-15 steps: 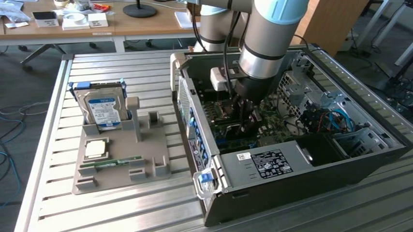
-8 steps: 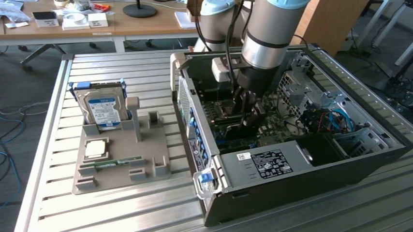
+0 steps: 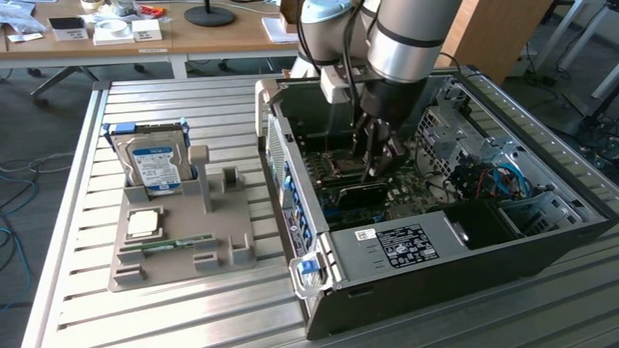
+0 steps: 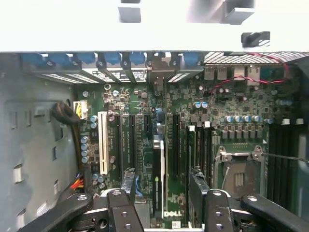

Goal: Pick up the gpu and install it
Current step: 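Insert the gpu into the slot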

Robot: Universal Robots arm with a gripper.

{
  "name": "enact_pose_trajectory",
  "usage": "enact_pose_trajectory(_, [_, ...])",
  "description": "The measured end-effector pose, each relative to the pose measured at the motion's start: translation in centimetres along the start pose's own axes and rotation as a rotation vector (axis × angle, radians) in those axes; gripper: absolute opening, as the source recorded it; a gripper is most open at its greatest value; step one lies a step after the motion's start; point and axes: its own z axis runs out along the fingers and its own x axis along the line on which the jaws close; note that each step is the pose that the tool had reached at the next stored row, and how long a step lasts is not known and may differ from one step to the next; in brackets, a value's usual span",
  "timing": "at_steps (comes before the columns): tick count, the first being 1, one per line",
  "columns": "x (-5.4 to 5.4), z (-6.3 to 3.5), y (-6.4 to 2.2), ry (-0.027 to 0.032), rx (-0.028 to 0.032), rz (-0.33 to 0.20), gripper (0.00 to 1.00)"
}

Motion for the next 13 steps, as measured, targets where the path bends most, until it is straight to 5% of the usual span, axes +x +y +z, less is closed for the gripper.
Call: enact_pose_trajectory(13, [-0.1, -2.57, -0.02, -0.0001, 0.0014, 0.0, 0.57])
